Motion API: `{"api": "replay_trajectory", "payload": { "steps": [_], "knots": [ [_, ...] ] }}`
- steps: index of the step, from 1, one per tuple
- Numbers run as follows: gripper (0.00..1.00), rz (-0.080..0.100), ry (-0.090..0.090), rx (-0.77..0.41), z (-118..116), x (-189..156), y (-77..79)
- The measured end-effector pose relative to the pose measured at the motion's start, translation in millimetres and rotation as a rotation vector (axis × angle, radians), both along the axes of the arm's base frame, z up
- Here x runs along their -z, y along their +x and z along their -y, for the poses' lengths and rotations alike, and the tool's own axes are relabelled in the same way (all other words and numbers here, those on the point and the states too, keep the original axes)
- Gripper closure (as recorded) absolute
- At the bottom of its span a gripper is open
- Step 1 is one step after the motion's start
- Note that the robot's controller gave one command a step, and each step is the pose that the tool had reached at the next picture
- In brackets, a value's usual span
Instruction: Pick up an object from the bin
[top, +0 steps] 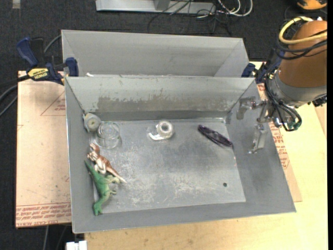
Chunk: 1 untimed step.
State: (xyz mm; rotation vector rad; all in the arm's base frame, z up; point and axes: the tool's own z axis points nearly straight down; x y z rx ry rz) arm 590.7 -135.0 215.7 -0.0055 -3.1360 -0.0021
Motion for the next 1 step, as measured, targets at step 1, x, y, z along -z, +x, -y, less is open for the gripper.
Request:
{"api": "replay_trajectory", "payload": {
  "steps": [1],
  "knots": [
    [0.0,0.008,-0.001,-0.004,-0.8,-5.1,1.6]
  ]
}}
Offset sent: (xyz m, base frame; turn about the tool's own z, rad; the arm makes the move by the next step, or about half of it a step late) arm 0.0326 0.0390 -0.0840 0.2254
